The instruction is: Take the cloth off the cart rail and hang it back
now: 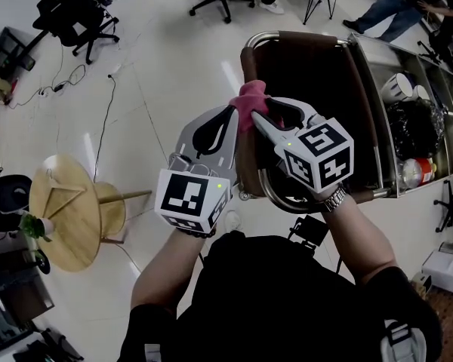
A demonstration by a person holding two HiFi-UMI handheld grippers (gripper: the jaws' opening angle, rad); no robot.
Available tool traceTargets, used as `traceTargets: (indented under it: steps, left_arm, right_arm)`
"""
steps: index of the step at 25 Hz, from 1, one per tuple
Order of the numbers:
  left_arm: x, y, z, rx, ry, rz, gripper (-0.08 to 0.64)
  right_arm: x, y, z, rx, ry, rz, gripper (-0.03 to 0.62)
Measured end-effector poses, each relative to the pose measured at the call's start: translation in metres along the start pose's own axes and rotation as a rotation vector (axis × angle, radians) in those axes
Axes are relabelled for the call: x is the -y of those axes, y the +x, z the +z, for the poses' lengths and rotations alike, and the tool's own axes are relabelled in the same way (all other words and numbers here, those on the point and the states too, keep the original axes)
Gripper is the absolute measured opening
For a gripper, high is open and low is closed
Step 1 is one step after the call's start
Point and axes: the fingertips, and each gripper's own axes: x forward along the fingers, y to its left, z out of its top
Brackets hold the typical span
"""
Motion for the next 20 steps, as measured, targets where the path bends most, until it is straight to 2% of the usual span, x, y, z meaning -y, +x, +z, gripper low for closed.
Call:
traceTargets:
  steps: [4, 15, 20]
  left_arm:
    - [0.002, -0.002, -0.004, 0.002, -0.005, 0.007, 0.003]
    - [0.040, -0.012, 0.026, 0.025, 0.038, 0.031, 0.003]
    - [0.085, -0.035, 0.041, 0.058, 0.090, 0.046, 0.003]
  right_arm:
    - [-0.002, -0.004, 0.006, 0.035, -0.025, -0.018, 0.044]
    - [-0.020, -0.078, 0.062, 0.229, -0.063, -0.009, 0.037]
    - [-0.042, -0.136, 0.067, 0.325, -0.100, 0.008, 0.037]
